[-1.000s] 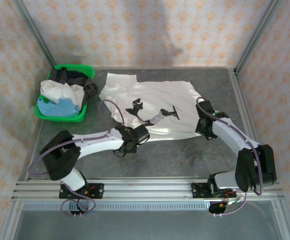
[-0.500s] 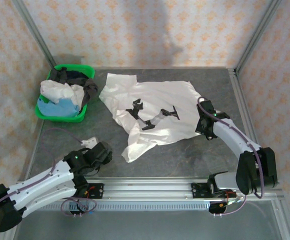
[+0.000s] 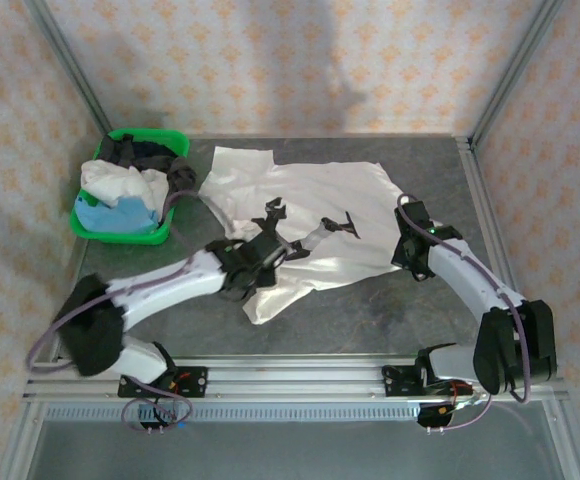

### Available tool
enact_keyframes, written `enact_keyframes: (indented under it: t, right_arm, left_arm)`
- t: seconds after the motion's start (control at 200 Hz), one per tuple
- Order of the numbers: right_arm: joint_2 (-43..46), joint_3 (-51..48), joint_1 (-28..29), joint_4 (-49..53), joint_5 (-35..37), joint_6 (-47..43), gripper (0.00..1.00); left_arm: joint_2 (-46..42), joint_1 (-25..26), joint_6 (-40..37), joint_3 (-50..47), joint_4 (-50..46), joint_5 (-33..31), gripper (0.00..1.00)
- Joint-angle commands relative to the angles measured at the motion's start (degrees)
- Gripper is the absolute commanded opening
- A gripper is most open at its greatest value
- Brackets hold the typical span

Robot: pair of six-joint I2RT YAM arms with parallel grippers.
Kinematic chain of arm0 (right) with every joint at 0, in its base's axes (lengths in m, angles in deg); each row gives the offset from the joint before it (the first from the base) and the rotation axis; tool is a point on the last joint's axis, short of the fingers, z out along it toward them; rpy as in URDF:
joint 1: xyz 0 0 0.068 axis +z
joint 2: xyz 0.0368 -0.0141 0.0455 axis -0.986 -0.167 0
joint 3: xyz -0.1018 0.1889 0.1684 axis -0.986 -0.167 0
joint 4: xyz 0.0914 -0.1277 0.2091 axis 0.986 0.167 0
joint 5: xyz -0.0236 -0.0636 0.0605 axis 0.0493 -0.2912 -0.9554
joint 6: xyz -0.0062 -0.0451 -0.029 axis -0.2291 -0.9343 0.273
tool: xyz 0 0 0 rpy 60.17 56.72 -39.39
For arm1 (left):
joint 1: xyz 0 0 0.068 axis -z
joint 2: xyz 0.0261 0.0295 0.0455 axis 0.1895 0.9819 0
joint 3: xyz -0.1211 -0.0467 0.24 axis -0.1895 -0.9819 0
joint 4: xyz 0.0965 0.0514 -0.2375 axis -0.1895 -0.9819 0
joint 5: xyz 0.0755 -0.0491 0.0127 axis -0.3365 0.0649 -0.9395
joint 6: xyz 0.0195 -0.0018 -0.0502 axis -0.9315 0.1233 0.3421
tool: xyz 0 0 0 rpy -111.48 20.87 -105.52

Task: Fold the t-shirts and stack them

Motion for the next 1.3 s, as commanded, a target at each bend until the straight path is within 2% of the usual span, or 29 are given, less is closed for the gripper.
enact_keyframes:
  t: [0.0,0.045,0.1,0.125,0.165,0.195,0.275,0.375,0.525,0.681,0.751,0.816,0.891,0.981,1.141,1.236,1.296]
  right_arm:
    - [-0.4,0.9,-0.2,0.3,2.9,1.0,0.05]
    - [-0.4,0.8,-0.2,0.1,3.4,1.0,0.05]
    - [-0.5,1.0,-0.3,-0.1,4.1,0.9,0.05]
    - [-0.8,1.0,-0.3,-0.1,4.5,1.0,0.05]
    - [-1.0,1.3,-0.5,0.2,4.9,0.9,0.05]
    - [-1.2,1.4,-0.6,0.2,5.2,1.0,0.05]
    - [-1.5,1.4,-0.8,0.3,5.8,1.0,0.05]
    - [-1.6,1.3,-1.1,0.5,6.1,0.8,0.05]
    - [-1.5,0.9,-1.1,0.3,6.0,1.1,0.05]
    - [-1.4,0.6,-1.1,0.0,4.7,1.4,0.05]
    - [-1.5,0.6,-1.1,-0.2,4.3,1.3,0.05]
    - [-1.7,0.6,-1.1,-0.8,3.7,1.1,0.05]
    - [-2.2,0.6,-1.1,-1.2,3.6,0.8,0.05]
    - [-2.8,0.0,-1.1,-2.3,3.6,0.7,0.05]
    - [-4.2,-0.5,-1.1,-4.0,3.2,0.2,0.05]
    - [-5.0,-0.1,-1.2,-3.8,3.4,-0.8,0.05]
    - [-4.7,-0.1,-1.2,-3.6,4.1,-1.0,0.05]
  left_arm:
    - [13.3,-1.1,-8.5,11.0,-3.3,-3.2,0.71]
    - [18.3,-2.0,-9.2,15.2,-4.1,-3.3,0.69]
    - [23.6,-2.8,-9.5,19.2,-5.2,-2.8,0.6]
    - [25.0,-3.1,-9.5,20.3,-5.8,-2.7,0.5]
    - [25.9,-3.5,-8.8,21.1,-6.8,-3.8,0.25]
    - [25.6,-3.6,-8.5,20.7,-7.3,-4.5,0.16]
    - [21.4,-4.1,-7.0,16.6,-7.5,-7.1,0.07]
    - [10.7,-5.9,-3.7,7.5,-6.5,-8.3,0.0]
    - [-4.1,-8.7,5.1,-9.3,-4.4,-7.9,0.0]
    - [-17.8,-8.8,15.4,-23.2,-2.9,-5.6,0.0]
    - [-21.9,-8.8,14.9,-26.6,2.4,-2.4,0.09]
    - [-22.6,-8.7,12.8,-24.8,4.1,-1.2,0.29]
    - [-19.4,-7.6,9.2,-17.9,1.6,-2.9,0.47]
    - [-10.6,-6.3,4.7,-8.3,-0.9,-3.6,0.54]
    - [9.9,-2.6,-2.3,10.3,-4.6,-5.9,0.56]
    - [22.9,-2.7,-4.3,22.0,-11.4,-9.1,0.55]
    - [27.9,-3.3,-5.1,26.9,-14.0,-9.9,0.55]
